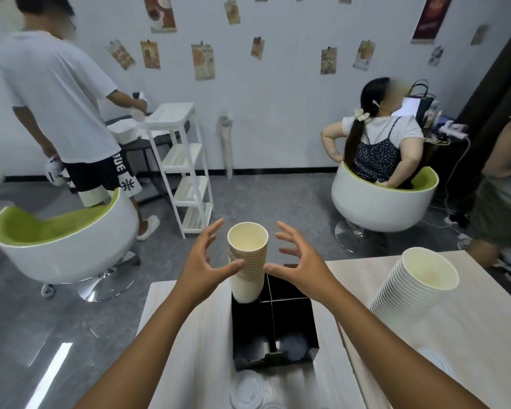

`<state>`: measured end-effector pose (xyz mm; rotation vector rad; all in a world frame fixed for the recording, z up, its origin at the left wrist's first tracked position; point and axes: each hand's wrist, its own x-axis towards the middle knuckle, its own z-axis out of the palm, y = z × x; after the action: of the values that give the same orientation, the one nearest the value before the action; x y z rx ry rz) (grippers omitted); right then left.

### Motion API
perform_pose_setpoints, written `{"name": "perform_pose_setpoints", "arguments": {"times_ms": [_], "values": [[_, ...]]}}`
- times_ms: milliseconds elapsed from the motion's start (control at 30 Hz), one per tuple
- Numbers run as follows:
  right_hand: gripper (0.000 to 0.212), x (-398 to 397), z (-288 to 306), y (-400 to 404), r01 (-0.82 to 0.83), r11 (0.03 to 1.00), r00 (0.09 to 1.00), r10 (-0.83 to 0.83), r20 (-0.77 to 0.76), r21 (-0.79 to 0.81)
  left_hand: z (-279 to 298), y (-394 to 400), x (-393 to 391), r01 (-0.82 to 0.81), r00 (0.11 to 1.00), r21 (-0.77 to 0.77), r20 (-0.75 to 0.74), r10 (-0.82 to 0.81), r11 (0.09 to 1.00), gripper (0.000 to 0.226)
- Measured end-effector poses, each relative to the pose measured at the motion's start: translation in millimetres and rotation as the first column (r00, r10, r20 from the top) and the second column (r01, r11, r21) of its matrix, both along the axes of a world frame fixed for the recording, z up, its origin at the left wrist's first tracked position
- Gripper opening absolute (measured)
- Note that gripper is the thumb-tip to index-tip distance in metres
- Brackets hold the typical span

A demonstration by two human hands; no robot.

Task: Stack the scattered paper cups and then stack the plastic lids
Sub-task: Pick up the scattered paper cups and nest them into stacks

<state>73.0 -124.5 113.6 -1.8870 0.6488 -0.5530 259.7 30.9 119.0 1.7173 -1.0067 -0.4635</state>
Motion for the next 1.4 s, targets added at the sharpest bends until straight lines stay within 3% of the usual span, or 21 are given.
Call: {"name": "perform_pose_setpoints", "arguments": {"times_ms": [200,333,600,700,833,967,1167,1400], "values": [[0.091,-85.7,46.9,26.6,0.016,0.99,0.996,-0.004,0.085,-0.141,34.3,21.0,-59.4,-0.016,0.992,-0.143,0.12,0.033,0.99,0.091],[0.09,-153.6,73.6,22.1,0.104,0.966,0.988,-0.074,0.133,-0.237,54.8,-0.6,-111.2,0.16,0.981,-0.206,0.139,-0.133,0.965,0.084],[0.081,-259.1,70.3,-23.5,0.336,0.852,0.941,-0.32,0.109,-0.402,50.1,-82.1,-200.5,0.43,0.899,-0.111,0.145,-0.413,0.896,0.08],[0.081,-279.9,38.0,-49.2,0.398,0.875,0.917,-0.39,0.085,-0.274,32.6,-115.3,-223.6,0.476,0.876,-0.039,0.108,-0.47,0.879,0.083],[0.093,-276.8,-13.6,-74.6,0.354,0.935,0.935,-0.354,0.013,0.008,3.6,-149.3,-237.6,0.491,0.871,0.039,-0.011,-0.491,0.87,0.087],[0.083,-254.9,-40.7,-82.9,0.294,0.95,0.951,-0.302,0.069,0.103,-10.9,-157.2,-246.7,0.448,0.892,0.021,-0.08,-0.445,0.894,0.076],[0.075,-233.3,-28.9,-73.2,0.314,0.943,0.929,-0.33,0.17,0.113,-10.2,-141.8,-238.5,0.354,0.92,-0.043,-0.161,-0.357,0.934,0.073],[0.081,-183.4,61.7,-64.3,0.123,0.991,0.938,-0.098,0.332,-0.054,70.6,-98.7,-206.2,0.216,0.969,-0.233,-0.071,-0.238,0.948,0.069]]}}
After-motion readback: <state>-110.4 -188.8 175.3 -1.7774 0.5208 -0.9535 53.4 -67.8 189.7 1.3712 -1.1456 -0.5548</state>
